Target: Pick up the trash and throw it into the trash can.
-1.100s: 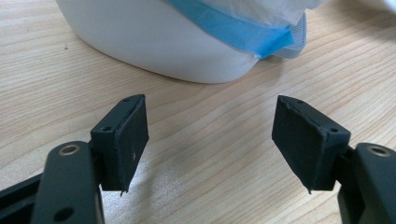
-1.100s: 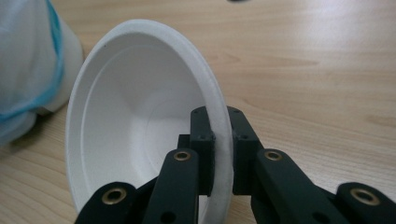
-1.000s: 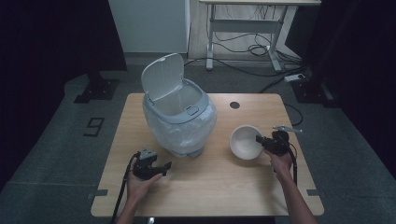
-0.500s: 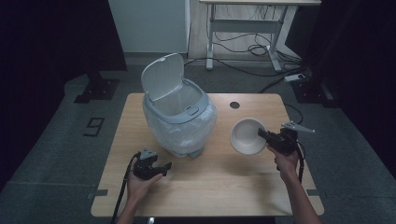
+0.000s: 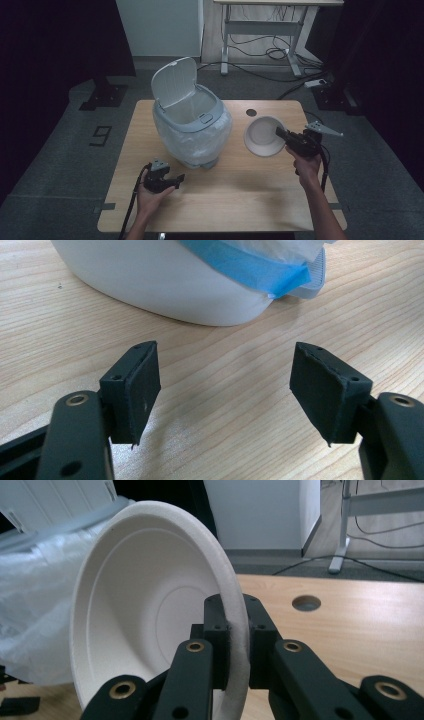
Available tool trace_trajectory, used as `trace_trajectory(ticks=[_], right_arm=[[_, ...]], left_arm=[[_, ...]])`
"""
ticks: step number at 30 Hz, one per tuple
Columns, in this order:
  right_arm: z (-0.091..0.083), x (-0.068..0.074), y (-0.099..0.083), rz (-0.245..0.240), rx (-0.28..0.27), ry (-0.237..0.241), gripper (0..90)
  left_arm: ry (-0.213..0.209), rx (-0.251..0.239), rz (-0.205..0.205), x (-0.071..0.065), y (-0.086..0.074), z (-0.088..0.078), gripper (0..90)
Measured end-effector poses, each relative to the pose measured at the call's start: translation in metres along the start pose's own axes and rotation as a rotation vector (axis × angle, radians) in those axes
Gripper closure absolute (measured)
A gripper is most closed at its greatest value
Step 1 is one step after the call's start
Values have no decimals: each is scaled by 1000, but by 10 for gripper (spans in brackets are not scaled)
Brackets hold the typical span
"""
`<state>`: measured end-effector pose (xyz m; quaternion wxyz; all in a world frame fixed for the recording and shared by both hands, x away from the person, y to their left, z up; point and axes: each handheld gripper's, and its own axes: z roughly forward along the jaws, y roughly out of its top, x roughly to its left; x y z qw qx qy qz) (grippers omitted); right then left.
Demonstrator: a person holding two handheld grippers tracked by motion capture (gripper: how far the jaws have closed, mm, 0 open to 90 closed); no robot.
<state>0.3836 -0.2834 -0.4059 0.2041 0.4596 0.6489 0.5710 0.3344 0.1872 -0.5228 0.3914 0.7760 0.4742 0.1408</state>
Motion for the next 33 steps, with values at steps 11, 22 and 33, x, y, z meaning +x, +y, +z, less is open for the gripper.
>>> trace_trajectory(ticks=[11, 22, 33], right_arm=[[-4, 14, 26, -20, -63, 32, 828], [-7, 24, 41, -25, -96, 65, 828], [-5, 39, 64, -52, -131, 95, 828]], left_arm=[[-16, 3, -17, 1, 0, 0, 259], [-31, 11, -26, 1, 0, 3, 198], [-35, 16, -19, 0, -1, 6, 187]])
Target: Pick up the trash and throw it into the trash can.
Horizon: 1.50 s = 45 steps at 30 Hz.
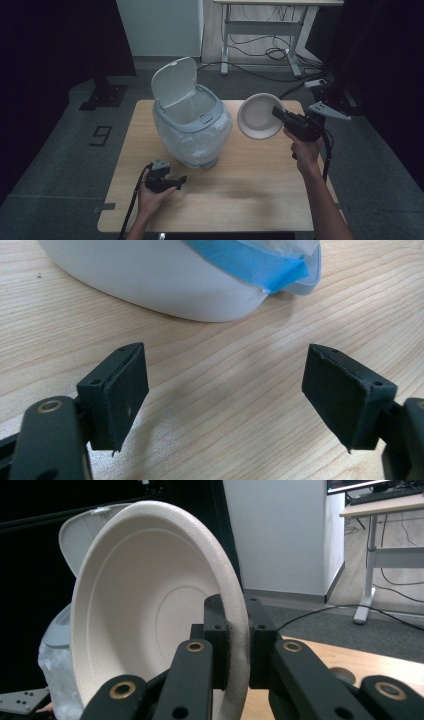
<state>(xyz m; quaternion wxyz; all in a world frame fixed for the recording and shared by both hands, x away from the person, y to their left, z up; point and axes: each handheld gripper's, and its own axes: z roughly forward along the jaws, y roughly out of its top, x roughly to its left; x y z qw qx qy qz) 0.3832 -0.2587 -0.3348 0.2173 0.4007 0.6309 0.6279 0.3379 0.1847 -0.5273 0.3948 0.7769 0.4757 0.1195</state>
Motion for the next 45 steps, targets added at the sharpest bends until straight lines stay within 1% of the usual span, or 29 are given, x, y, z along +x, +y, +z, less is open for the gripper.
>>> trace_trajectory(ticks=[2, 7, 16, 20, 30, 41, 45], right_arm=[[1, 2, 1, -1, -2, 3, 828], [5, 12, 12, -20, -18, 15, 828], [10, 21, 21, -31, -30, 26, 828], [12, 23, 23, -36, -32, 25, 828], [14, 25, 31, -25, -43, 29, 828], [27, 32, 37, -26, -46, 37, 828], [33, 34, 38, -33, -46, 46, 827]], left_arm=[[0, 2, 1, 0, 0, 0, 187], [-1, 5, 1, 0, 0, 1, 187], [-2, 8, 4, 0, 0, 1, 186], [1, 8, 6, 0, 0, 0, 186], [1, 8, 5, 1, 0, -1, 187], [5, 13, 6, 2, 0, 0, 186], [9, 17, 11, 2, 0, 0, 186]])
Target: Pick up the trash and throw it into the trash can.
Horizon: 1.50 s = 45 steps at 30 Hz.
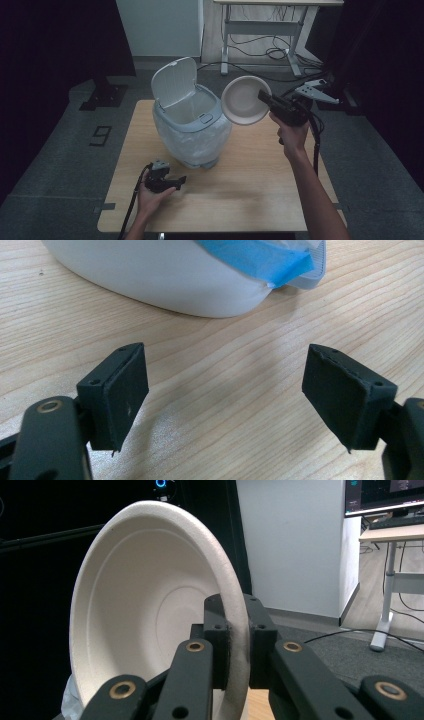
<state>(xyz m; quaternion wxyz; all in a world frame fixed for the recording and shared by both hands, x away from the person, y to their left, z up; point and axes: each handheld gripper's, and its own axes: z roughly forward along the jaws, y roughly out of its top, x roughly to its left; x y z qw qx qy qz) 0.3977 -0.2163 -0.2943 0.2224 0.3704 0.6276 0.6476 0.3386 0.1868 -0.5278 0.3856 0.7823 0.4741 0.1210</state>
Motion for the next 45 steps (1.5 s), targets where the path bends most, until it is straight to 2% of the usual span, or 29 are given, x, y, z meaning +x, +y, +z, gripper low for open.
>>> trace_trajectory(ticks=[8, 19, 23, 45], right_arm=[[9, 3, 0, -4, 7, 10, 828], [24, 14, 4, -30, 16, 27, 827], [30, 21, 4, -54, 25, 34, 828], [62, 36, 10, -78, 49, 55, 827]], left_arm=[[2, -2, -7, 1, 0, 0, 186], [4, 6, -5, 0, -1, 1, 187], [3, 15, 3, -2, -2, 3, 186], [6, 13, -6, 1, -2, 0, 185]])
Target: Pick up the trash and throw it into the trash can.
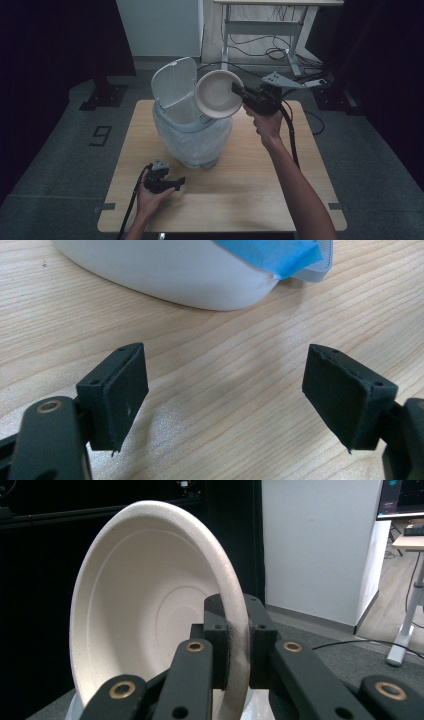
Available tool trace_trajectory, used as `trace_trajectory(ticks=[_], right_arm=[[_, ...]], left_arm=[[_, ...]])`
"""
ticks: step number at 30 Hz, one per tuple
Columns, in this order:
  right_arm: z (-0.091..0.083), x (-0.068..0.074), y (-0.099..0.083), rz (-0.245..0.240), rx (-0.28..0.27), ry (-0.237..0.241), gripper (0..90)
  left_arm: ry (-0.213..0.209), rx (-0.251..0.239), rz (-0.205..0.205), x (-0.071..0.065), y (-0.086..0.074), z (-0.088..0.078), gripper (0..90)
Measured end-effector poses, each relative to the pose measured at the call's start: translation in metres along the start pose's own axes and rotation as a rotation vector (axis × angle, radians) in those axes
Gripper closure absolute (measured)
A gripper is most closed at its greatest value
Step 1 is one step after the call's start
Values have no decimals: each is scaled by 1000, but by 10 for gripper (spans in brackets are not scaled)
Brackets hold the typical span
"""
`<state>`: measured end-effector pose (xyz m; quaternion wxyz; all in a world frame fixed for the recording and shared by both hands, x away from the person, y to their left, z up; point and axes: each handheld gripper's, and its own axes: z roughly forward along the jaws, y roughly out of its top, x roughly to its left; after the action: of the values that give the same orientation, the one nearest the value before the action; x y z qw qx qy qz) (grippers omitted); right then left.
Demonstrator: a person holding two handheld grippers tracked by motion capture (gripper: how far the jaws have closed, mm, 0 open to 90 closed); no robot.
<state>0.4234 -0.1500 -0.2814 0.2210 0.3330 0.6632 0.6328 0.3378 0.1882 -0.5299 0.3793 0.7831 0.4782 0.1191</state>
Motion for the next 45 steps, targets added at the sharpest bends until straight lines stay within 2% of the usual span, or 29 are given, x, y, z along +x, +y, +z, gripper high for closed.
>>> trace_trajectory(ticks=[20, 26, 28, 36, 44, 45], right_arm=[[26, 8, 7, -10, -6, 29, 827], [40, 10, 8, -9, -4, 39, 827], [43, 10, 8, -13, -8, 43, 827], [59, 12, 9, -24, -4, 56, 827], [74, 14, 7, -27, 3, 61, 826], [76, 14, 7, -27, 4, 61, 826]], left_arm=[[-11, 9, -4, 3, 0, 2, 185], [-15, 10, -8, 4, 0, 2, 184], [-33, -1, -21, 5, 0, 0, 184], [-29, -4, -22, 7, 0, -1, 185], [-71, -18, -48, 9, 1, 0, 185], [-66, -19, -47, 9, 1, -1, 185]])
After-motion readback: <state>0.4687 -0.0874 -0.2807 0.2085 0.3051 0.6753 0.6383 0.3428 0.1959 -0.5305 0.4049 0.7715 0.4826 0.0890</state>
